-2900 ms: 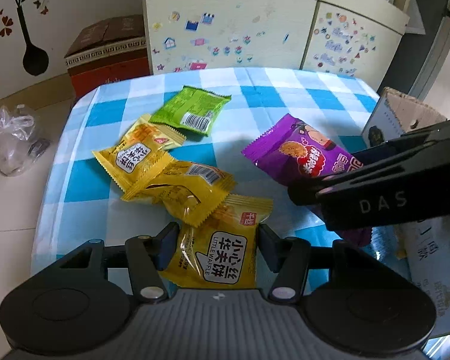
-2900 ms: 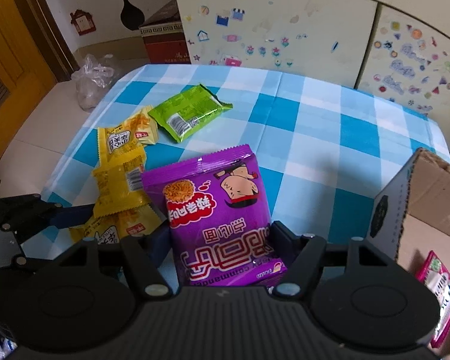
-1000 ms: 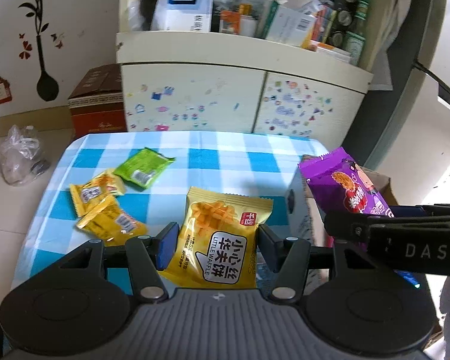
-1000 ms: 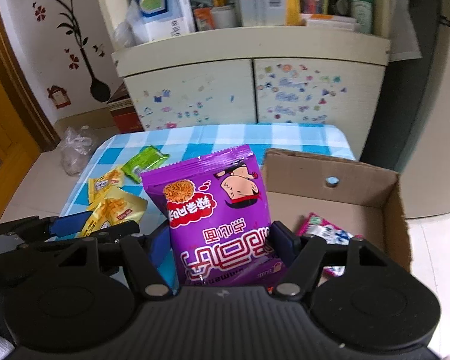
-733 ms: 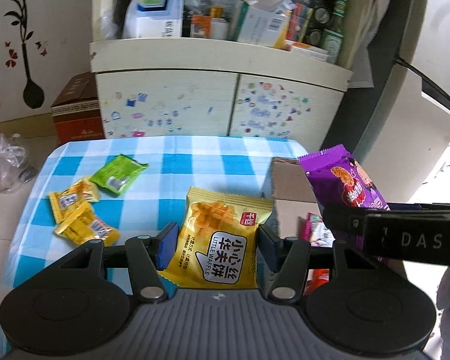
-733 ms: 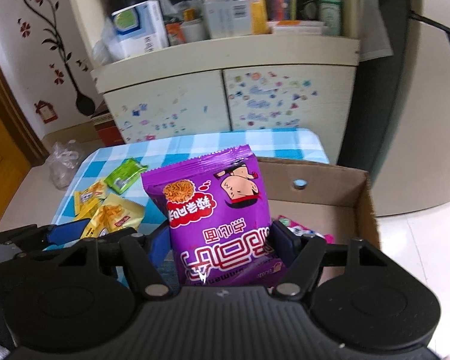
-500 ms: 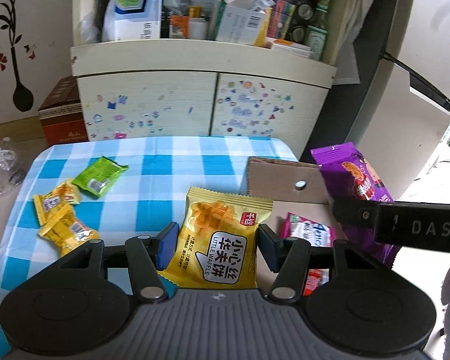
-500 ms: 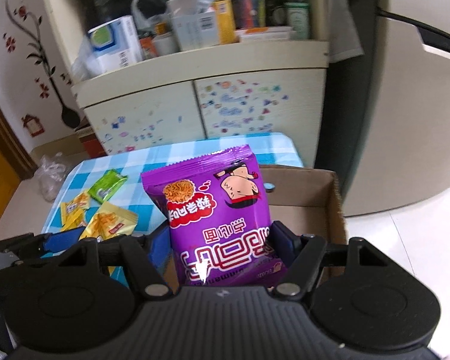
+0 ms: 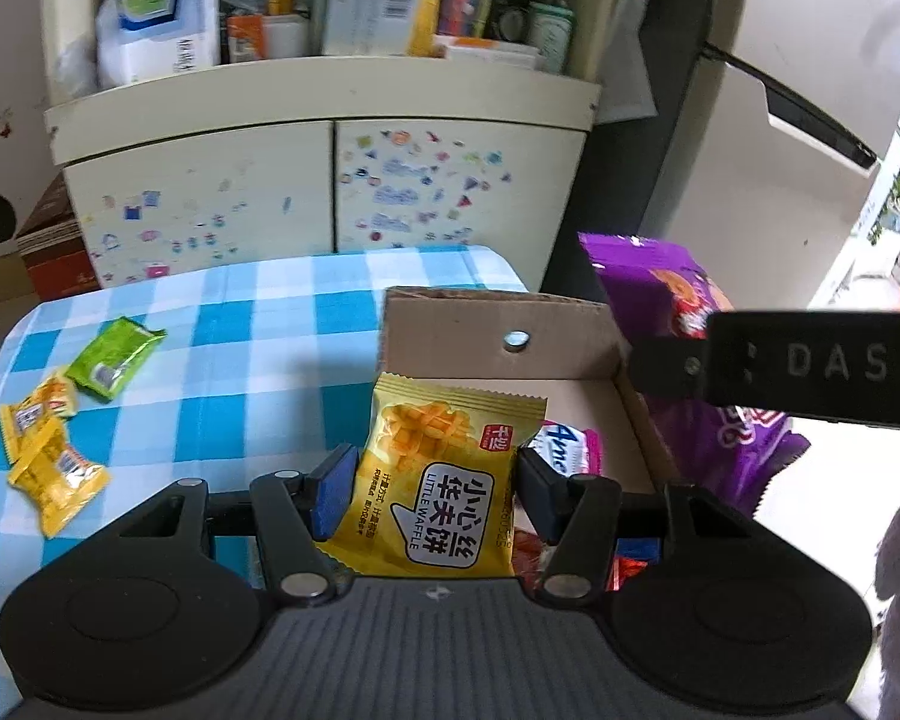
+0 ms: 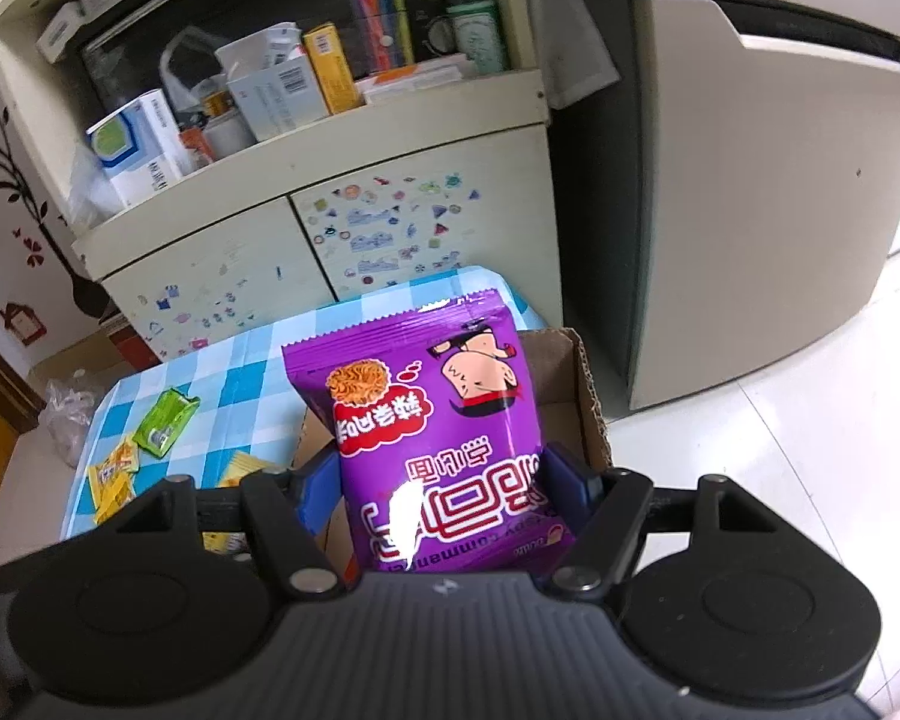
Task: Organize snacks
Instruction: 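Drop both packets into the cardboard box and open both grippers, then withdraw both grippers from the box over the table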
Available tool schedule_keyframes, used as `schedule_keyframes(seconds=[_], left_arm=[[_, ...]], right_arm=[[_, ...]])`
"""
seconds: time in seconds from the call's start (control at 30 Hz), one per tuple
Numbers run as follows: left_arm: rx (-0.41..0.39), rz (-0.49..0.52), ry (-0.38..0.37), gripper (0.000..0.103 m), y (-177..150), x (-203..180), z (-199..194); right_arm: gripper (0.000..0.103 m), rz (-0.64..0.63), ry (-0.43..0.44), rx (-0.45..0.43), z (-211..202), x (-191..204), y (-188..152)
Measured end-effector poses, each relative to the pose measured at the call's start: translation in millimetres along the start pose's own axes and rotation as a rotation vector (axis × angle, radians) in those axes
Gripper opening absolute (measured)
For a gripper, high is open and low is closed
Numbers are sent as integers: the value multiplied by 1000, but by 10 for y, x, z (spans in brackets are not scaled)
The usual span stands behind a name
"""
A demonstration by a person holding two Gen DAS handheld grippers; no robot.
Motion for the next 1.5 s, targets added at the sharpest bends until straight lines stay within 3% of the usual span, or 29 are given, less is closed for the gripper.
schedule_keyframes(seconds=[0.23, 0.3, 0.37, 0.43, 0.57, 0.73, 0.9, 1.1, 1.5], left_arm=[[14, 32, 19, 66, 8, -137, 181], [8, 50, 27, 81, 14, -150, 192], [2, 52, 31, 89, 30, -139, 184], [3, 52, 17, 89, 49, -119, 162], [-20, 62, 18, 93, 87, -69, 74], [-14, -12, -52, 93, 197, 176, -63], [-63, 20, -8, 96, 262, 436, -198], [-54, -8, 36, 98, 247, 831, -248], [44, -5, 68, 98, -63, 1454, -157]], right_arm=[[72, 62, -15, 18, 109, -79, 33], [72, 88, 3, 18, 136, -106, 47], [79, 116, 28, 14, 139, -120, 53], [84, 126, 29, 5, 124, -120, 59], [84, 125, 35, -25, 92, -96, 74], [84, 76, 45, -52, 62, 15, 74], [84, 50, 73, -60, 69, 153, 46], [84, -10, 68, -46, 98, 355, 10], [84, -87, 213, -39, 62, 908, -224]])
Point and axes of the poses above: each gripper's, at about its wrist camera, not at the fingertips, and z roughly the way its jaws point, x to its left, y to its top, the point moved 1 cm from there along z, roughly the way its jaws point, and after that the axes turned 11 degrees about -z, right-handed, at the moved point
